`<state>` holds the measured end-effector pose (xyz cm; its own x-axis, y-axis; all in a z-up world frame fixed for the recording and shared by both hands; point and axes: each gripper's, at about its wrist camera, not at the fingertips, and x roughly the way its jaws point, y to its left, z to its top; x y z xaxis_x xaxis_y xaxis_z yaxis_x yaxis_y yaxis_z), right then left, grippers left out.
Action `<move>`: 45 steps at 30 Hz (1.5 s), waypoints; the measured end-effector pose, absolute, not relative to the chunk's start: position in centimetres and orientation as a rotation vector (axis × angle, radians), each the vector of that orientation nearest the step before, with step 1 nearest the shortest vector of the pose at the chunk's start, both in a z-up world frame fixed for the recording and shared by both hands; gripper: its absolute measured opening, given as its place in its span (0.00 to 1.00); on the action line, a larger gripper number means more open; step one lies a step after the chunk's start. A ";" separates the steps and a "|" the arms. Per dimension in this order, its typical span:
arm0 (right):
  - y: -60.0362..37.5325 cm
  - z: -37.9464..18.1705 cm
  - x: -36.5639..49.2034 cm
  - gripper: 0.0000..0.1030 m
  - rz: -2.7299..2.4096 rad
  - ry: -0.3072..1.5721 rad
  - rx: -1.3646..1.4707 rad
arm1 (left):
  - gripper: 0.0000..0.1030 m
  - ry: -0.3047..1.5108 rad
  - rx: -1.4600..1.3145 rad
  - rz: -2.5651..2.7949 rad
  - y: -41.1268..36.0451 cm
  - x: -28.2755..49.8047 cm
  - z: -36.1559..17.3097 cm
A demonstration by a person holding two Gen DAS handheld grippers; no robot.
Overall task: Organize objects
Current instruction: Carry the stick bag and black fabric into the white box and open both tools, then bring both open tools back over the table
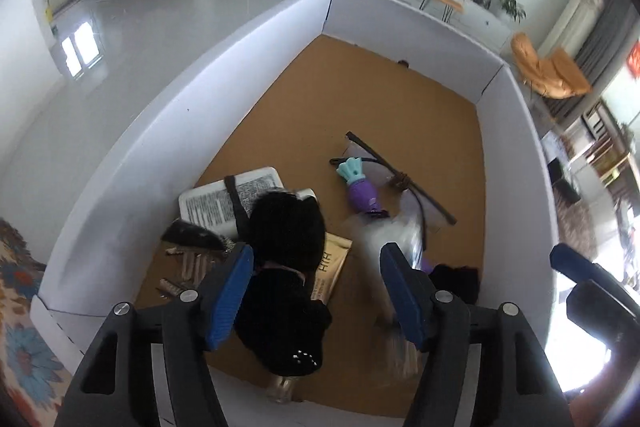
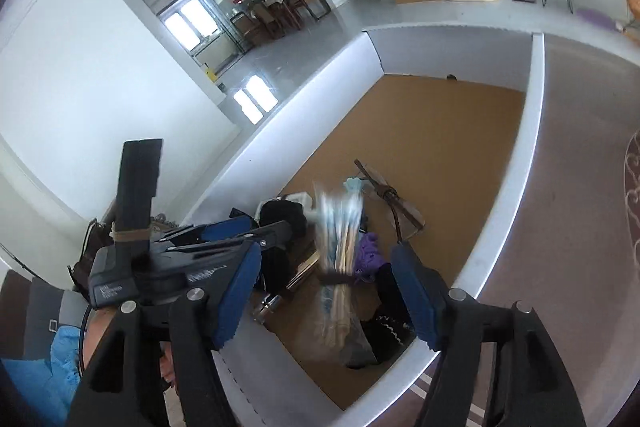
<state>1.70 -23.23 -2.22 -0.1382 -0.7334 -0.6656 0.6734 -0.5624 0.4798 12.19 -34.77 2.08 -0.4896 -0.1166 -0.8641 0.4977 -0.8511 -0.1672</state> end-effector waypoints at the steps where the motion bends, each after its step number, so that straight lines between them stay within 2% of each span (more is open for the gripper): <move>1: -22.5 -2.3 1.5 0.67 -1.864 -0.095 1.122 | 0.71 0.551 1.301 -2.376 -34.3 12.0 2.4; 3: -20.5 -1.9 1.2 0.71 -1.917 -0.121 1.086 | 0.72 0.463 1.243 -2.414 -32.7 11.3 3.4; 5: -17.2 -1.3 0.8 0.89 -2.030 -0.134 1.010 | 0.72 0.412 1.187 -2.493 -30.6 10.2 4.7; 7: -13.9 -1.4 0.2 0.98 -2.194 -0.077 0.936 | 0.72 0.401 1.160 -2.578 -28.2 9.3 5.8; 9: -10.6 -2.7 -0.1 0.98 -2.373 0.028 0.914 | 0.72 0.399 1.163 -2.702 -24.9 7.9 7.4; 12: -4.9 -6.9 -2.0 0.98 -2.590 0.152 1.068 | 0.76 0.378 1.221 -2.889 -18.7 6.1 8.6; 15: 1.0 -10.6 -2.8 0.98 -2.694 0.143 1.225 | 0.92 0.304 1.287 -3.044 -12.2 5.2 8.6; 18: 6.1 -13.0 -2.2 0.98 -2.787 0.138 1.345 | 0.93 0.206 1.358 -3.105 -7.5 4.7 6.8; 21: 9.0 -13.3 -2.5 0.98 -2.811 -0.012 1.377 | 0.93 0.130 1.436 -3.091 -4.8 4.0 4.0; 24: 8.7 -13.6 -2.8 0.98 -2.792 0.002 1.403 | 0.93 0.111 1.470 -3.008 -4.5 2.7 1.4; 26: 8.3 -13.4 -2.8 0.98 -2.782 0.023 1.417 | 0.93 0.167 1.467 -2.952 -5.2 1.5 0.3; 28: 8.4 -13.7 -3.3 0.98 -2.787 0.021 1.423 | 0.93 0.242 1.414 -2.908 -6.4 0.0 -0.4; 32: 8.4 -13.6 -2.8 0.99 -2.782 0.010 1.434 | 0.93 0.272 1.264 -2.769 -7.6 -4.7 -1.6; 36: 7.6 -13.6 -2.4 1.00 -2.779 0.023 1.442 | 0.93 0.234 1.157 -2.680 -7.3 -10.1 -2.7; 41: 7.5 -13.7 -2.3 1.00 -2.777 0.018 1.440 | 0.93 0.162 1.236 -2.579 -7.0 -19.2 -5.0; 45: 7.5 -13.7 -2.3 1.00 -2.778 0.019 1.441 | 0.93 0.305 1.264 -2.508 -8.4 -24.0 -6.0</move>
